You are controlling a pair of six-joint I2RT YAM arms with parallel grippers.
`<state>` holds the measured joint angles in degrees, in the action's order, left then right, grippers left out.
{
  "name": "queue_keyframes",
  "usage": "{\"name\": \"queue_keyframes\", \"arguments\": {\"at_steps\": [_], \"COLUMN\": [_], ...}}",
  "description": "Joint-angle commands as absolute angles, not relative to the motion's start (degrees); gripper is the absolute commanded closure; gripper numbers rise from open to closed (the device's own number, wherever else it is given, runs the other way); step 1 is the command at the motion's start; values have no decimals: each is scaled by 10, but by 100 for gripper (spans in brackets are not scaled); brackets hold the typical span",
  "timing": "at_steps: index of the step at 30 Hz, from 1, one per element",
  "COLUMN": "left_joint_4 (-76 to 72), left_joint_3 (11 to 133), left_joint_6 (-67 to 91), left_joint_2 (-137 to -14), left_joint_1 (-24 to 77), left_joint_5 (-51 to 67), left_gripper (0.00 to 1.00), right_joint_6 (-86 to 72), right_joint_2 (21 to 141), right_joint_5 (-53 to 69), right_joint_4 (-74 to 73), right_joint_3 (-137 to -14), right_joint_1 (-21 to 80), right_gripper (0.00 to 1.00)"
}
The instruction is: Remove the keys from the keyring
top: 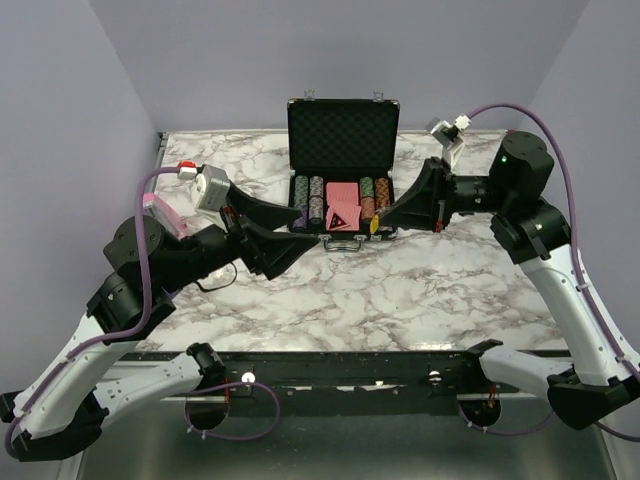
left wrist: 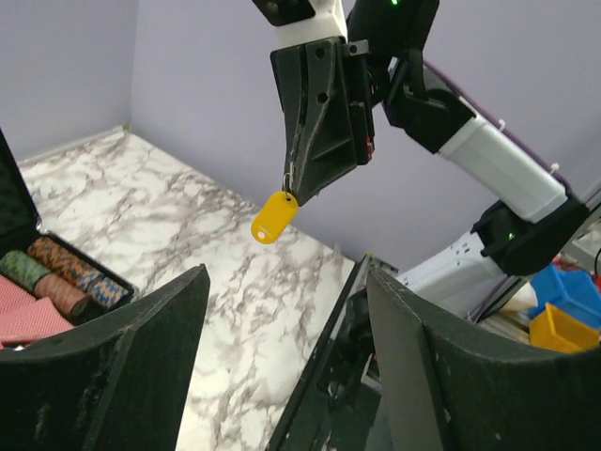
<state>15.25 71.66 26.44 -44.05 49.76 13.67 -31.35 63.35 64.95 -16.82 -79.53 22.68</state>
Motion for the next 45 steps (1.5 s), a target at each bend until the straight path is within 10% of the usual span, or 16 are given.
{"name": "queue_keyframes", "arguments": {"at_steps": [1, 9, 45], "left_joint_4": [262, 391, -86], "left_joint_3": [775, 900, 632], "left_joint_6": [235, 189, 353], "left_joint_2": [-457, -577, -564], "left_joint_1": [500, 501, 526], "left_joint_5": [164, 240, 277], "left_gripper": [27, 38, 65], "right_joint_6": [-205, -280, -458], "right_joint_2": [638, 590, 530], "right_joint_5": [684, 684, 659], "right_joint_4": [-289, -170, 94], "right_joint_3": [-809, -736, -589], "right_joint_1": [232, 238, 242], "right_gripper": [99, 99, 99]}}
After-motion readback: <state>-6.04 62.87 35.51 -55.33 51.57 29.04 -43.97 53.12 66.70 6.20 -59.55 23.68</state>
